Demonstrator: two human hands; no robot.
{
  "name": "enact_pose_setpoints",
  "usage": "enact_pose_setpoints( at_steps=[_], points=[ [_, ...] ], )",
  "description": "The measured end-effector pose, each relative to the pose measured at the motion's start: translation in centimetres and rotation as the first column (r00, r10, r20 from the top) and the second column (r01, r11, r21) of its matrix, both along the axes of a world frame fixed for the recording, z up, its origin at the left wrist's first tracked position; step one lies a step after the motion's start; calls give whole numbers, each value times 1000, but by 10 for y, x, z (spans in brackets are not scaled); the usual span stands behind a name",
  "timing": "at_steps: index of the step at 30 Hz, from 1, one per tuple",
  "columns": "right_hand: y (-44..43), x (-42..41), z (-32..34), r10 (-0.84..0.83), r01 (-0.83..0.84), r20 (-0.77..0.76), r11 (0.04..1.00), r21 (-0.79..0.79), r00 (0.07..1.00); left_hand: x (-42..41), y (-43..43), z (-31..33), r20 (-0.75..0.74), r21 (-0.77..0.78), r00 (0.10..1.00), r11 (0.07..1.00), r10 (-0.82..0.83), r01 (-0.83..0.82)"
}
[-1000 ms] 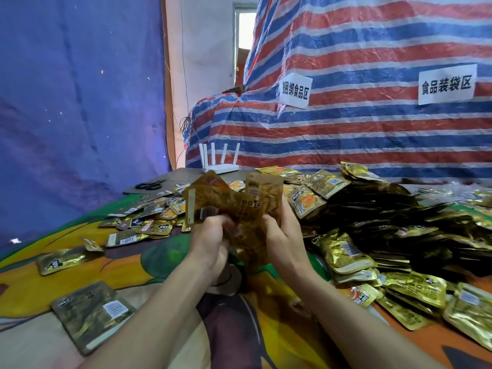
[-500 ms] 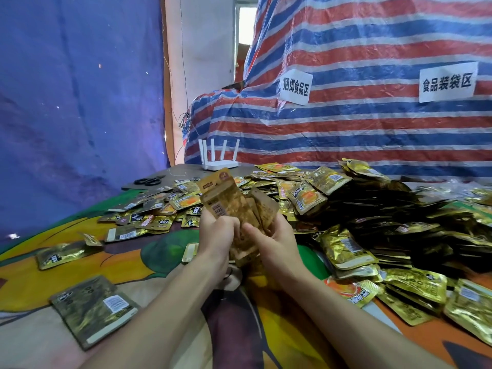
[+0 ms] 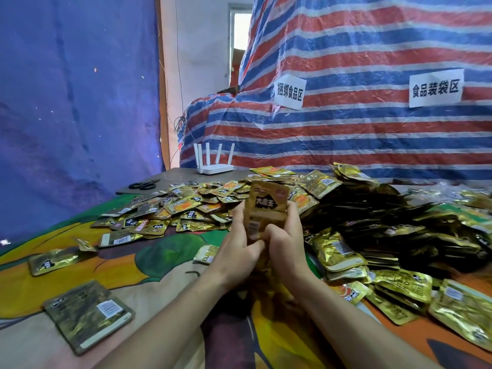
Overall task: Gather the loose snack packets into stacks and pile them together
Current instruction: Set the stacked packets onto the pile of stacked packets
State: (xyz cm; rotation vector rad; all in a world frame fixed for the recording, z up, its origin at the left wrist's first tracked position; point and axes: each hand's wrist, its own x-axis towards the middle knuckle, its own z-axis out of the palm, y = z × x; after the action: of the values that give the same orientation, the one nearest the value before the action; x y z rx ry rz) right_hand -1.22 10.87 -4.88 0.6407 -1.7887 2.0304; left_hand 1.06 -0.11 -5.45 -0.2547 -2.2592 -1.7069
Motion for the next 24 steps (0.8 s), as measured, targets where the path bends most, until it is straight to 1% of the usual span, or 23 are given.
enact_pose_setpoints(
  at_steps=[2, 5, 8, 11, 14, 16, 18, 21, 24],
  points=[
    [0, 0, 0, -3, 2, -18, 999, -41, 1000, -1, 3, -2, -41, 10, 998, 999, -44, 45],
    [-2, 1, -2, -4, 8, 42, 996, -84, 999, -2, 3, -3, 18, 70, 998, 995, -67, 65],
    [-5, 1, 2, -12, 22, 73, 991, -129, 997, -1, 2, -3, 35, 18, 999, 1000, -9, 8],
    [-3, 3, 8, -60, 62, 21, 989, -135, 998, 0, -1, -4, -24, 36, 1000, 999, -13, 14],
    [0, 4, 10, -104, 99, -34, 987, -129, 994, -2, -4, -5, -62, 1, 998, 1000, -24, 24],
    [1, 3, 11, -123, 118, -36, 985, -125, 992, -3, -5, -5, -80, 38, 997, 999, -15, 18],
    [2, 1, 12, -126, 124, -14, 986, -112, 992, -3, -8, -4, -97, 67, 995, 997, -27, 34],
    [2, -1, 12, -69, 76, 50, 988, -136, 996, -1, -8, -2, -125, -7, 985, 993, -118, 118],
    [3, -2, 14, 14, 22, 170, 977, -213, 985, 2, -5, 1, -160, -60, 967, 980, -199, 192]
  ],
)
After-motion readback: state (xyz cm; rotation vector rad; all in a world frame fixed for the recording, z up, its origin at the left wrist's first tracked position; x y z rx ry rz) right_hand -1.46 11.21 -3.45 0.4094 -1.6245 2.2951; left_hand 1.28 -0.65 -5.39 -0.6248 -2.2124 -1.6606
